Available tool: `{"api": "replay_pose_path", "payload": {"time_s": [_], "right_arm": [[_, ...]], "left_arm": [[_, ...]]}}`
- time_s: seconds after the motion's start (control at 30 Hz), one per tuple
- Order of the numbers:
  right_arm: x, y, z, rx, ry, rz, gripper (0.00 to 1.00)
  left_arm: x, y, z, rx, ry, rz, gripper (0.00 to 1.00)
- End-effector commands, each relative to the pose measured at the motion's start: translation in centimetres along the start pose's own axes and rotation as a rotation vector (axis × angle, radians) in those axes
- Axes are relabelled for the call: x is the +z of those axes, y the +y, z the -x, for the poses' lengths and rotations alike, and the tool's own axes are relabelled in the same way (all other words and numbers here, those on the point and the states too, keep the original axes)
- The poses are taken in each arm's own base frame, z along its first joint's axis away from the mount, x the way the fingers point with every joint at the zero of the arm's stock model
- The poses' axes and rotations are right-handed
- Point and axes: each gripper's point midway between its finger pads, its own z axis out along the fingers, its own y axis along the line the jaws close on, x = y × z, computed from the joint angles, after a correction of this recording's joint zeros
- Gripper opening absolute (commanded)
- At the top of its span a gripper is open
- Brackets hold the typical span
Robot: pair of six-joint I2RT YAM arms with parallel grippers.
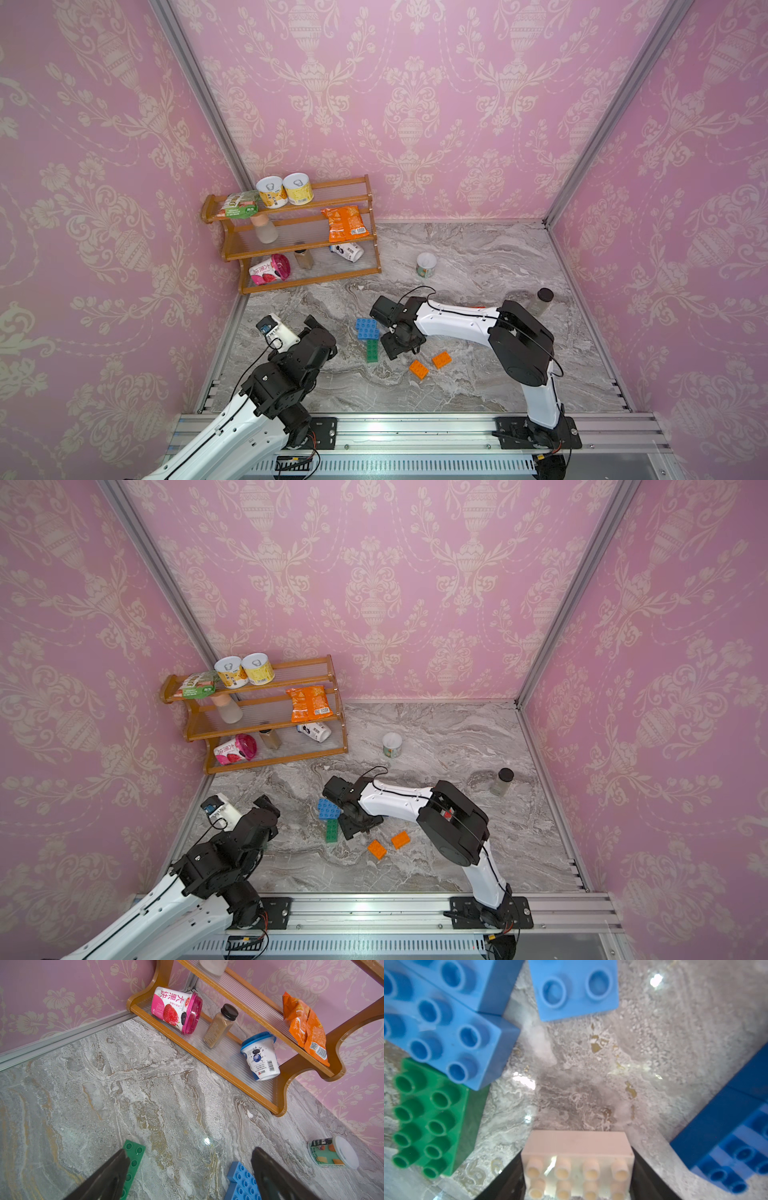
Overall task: Assemble a rectangle with lego
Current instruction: Pick up the lego brick from the center of the board, then assemble the lego brick with the lego brick.
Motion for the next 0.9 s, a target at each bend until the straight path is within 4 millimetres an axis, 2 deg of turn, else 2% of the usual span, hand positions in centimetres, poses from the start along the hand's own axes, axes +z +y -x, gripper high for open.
{"api": "replay_pose_path", "payload": {"time_s": [0.0, 0.13, 0.3, 0.5, 0.7, 0.87], "right_arm": [[-0.3, -0.2, 0.2, 0.02, 0.012, -0.005, 0.61], [-1.8, -0.4, 0.4, 0.053, -0.012, -0.005, 0.52], [-5.7, -0.9, 1.7, 0.095, -0.118, 0.01, 0.49], [-8.4, -4.2, 3.0, 0.249, -0.212, 0.0, 0.46], [-8.5, -8.7, 3.2, 0.376, -0.236, -0.064, 0.46], [-7.5, -10.7, 3.2, 0.447, -0.224, -0.085, 0.46]], "left_arm": [[0.3, 0.7, 0.0, -0.003, -0.02, 0.027, 0.94], [0.3, 0.4, 0.1, 0.009, -0.02, 0.019, 0.94], [0.3, -0.6, 0.2, 0.066, -0.012, 0.012, 0.94], [1.0, -3.4, -0.5, 0.173, 0.034, -0.01, 0.97], [2.9, -5.3, -2.0, 0.214, 0.112, -0.001, 0.99], [5.1, -6.8, -2.8, 0.215, 0.185, 0.004, 0.99]]}}
